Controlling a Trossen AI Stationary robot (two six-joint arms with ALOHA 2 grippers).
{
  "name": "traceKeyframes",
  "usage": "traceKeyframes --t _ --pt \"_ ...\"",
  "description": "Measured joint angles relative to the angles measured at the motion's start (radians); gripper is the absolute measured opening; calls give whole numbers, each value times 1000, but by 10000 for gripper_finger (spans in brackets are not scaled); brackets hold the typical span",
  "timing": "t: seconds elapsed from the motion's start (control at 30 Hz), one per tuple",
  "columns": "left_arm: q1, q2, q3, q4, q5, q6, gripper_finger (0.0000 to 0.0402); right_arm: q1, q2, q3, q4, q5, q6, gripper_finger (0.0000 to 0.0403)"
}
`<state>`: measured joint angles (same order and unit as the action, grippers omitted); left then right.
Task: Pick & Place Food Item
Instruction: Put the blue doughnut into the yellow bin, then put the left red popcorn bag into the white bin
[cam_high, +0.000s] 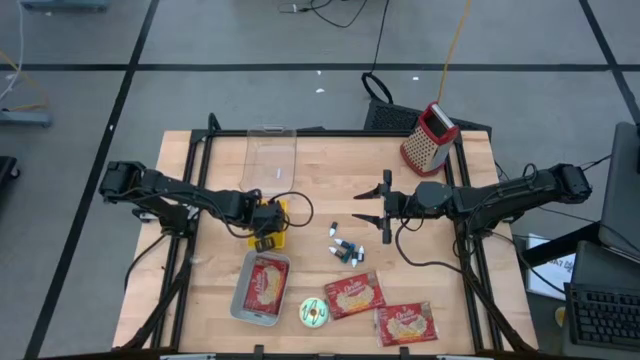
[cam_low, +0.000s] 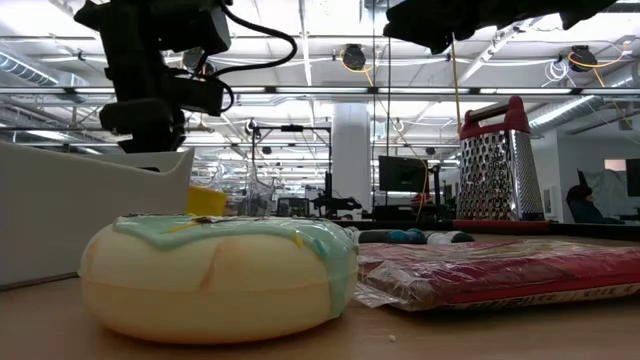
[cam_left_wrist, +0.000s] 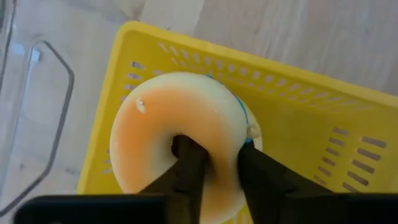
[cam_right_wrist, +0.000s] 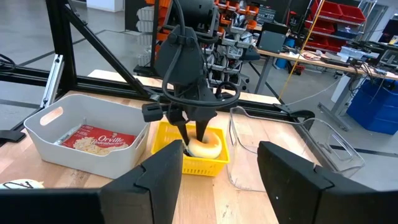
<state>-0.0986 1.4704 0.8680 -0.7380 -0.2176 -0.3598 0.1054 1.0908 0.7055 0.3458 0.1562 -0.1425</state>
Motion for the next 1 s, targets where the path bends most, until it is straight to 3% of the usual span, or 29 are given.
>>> traceKeyframes --t 0.3,0.67,0.87,1.0 --pt "0 0 23 -19 -1 60 191 0 0 0 -8 0 0 196" --pt "0 -2 138 -4 -19 97 214 1 0 0 -29 -4 58 196" --pt "-40 -102 121 146 -123 104 214 1 0 0 -52 -67 84 196" --pt "-81 -197 78 316 -117 148 214 5 0 0 -64 -83 109 196"
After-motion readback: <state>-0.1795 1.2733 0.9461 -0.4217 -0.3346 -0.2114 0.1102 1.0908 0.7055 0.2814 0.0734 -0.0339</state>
